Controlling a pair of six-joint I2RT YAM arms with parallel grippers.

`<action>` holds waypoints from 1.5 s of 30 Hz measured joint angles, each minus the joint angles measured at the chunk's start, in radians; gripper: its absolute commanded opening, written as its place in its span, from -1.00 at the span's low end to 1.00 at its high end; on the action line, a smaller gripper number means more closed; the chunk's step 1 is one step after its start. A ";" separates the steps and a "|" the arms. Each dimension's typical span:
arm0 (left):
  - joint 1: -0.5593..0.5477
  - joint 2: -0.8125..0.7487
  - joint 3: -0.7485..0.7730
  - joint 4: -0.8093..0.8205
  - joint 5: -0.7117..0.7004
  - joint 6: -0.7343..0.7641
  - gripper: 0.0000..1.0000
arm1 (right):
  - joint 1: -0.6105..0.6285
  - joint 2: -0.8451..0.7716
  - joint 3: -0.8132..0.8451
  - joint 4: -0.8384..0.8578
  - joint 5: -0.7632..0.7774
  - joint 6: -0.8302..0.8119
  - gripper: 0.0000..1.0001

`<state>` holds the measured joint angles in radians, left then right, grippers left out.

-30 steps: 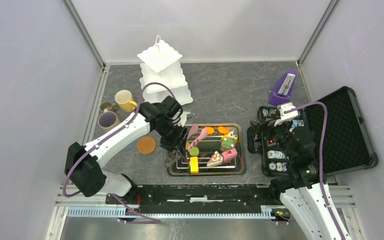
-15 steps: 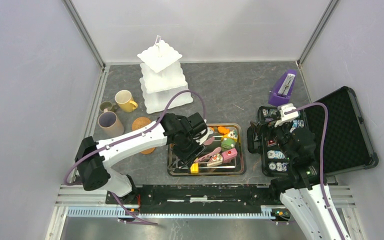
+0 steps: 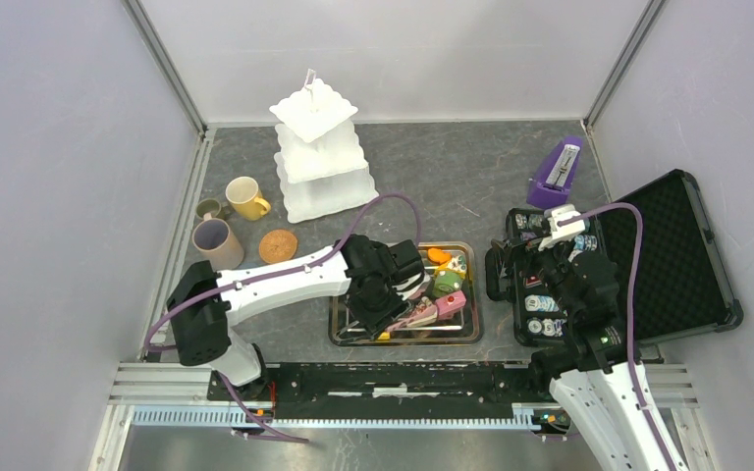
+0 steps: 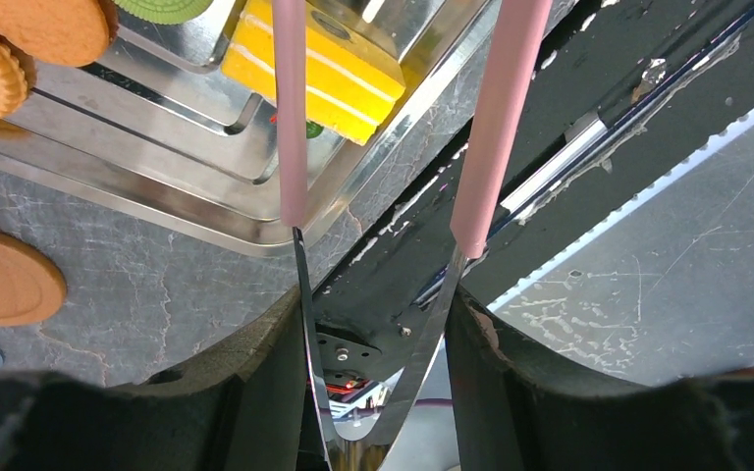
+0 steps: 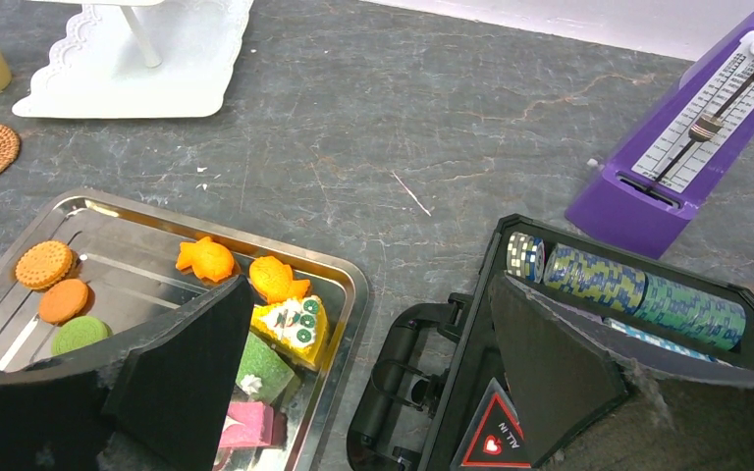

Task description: Serve the afternoon tea

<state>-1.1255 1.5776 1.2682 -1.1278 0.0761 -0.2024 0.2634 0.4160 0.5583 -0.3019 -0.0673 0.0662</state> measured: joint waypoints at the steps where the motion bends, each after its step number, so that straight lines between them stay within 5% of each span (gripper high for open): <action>1: -0.003 0.000 -0.002 0.001 0.000 -0.003 0.11 | 0.000 -0.001 0.000 0.000 0.000 0.000 0.96; 25: -0.051 0.080 -0.032 0.035 -0.071 -0.051 0.05 | 0.000 -0.005 -0.016 0.001 0.000 0.011 0.96; 45: -0.061 0.093 -0.032 0.041 -0.122 -0.051 -0.90 | 0.000 -0.010 -0.017 0.001 0.015 0.016 0.96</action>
<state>-1.1870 1.6711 1.2366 -1.0866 -0.0456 -0.2535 0.2634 0.4065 0.5415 -0.3008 -0.0521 0.0818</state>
